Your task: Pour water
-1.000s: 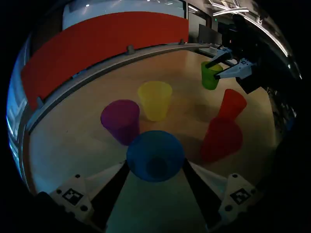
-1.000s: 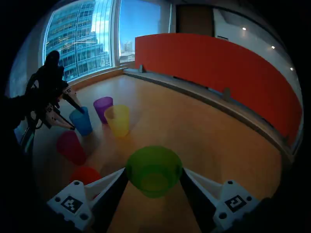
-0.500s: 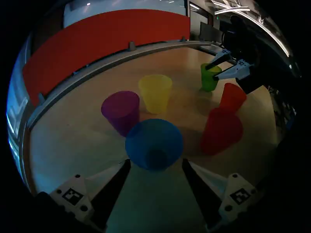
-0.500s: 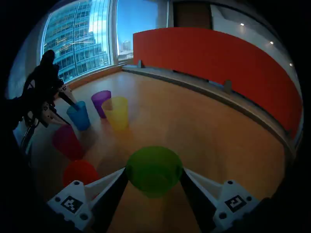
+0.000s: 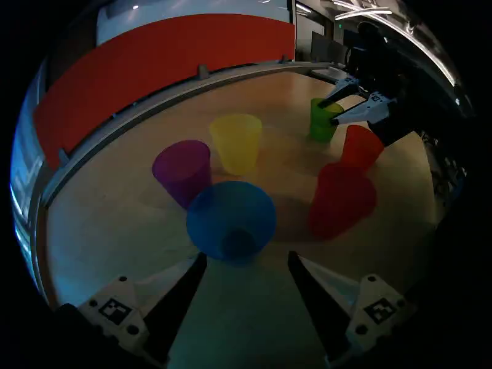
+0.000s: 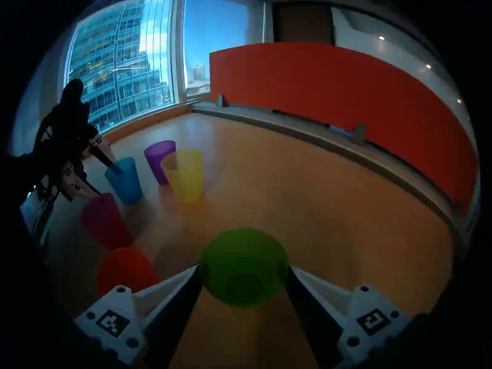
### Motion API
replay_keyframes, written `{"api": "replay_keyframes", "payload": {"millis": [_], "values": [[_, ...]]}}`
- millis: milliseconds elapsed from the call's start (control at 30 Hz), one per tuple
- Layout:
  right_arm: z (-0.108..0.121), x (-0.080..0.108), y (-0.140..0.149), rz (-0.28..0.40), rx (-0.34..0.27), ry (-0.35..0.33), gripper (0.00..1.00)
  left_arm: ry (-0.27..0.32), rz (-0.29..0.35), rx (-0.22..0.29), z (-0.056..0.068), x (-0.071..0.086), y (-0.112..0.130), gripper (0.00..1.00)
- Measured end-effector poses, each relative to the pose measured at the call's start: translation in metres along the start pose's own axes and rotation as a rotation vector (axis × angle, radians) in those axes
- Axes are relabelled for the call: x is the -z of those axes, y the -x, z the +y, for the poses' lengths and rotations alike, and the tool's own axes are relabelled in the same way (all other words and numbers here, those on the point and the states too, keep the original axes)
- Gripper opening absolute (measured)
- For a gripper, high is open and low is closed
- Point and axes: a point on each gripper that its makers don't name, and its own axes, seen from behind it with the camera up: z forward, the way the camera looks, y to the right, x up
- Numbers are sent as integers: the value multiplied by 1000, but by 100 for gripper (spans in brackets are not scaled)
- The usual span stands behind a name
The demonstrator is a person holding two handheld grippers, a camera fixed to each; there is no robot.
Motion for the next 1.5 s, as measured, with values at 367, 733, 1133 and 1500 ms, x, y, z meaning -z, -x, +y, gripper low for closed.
{"api": "replay_keyframes", "payload": {"millis": [367, 733, 1133, 1500], "values": [[2, 4, 5, -6, 9, 23, 100, 0, 13, 19, 0, 4, -1, 98], [5, 27, 17, 2, -8, 60, 100, -34, 37, 52, -5, 16, 2, 98], [3, 58, 23, 39, -37, 104, 100, -85, 76, 94, -11, 35, 8, 98], [2, 82, 10, 131, -97, 164, 100, -166, 165, 148, -22, 55, 5, 99]]}}
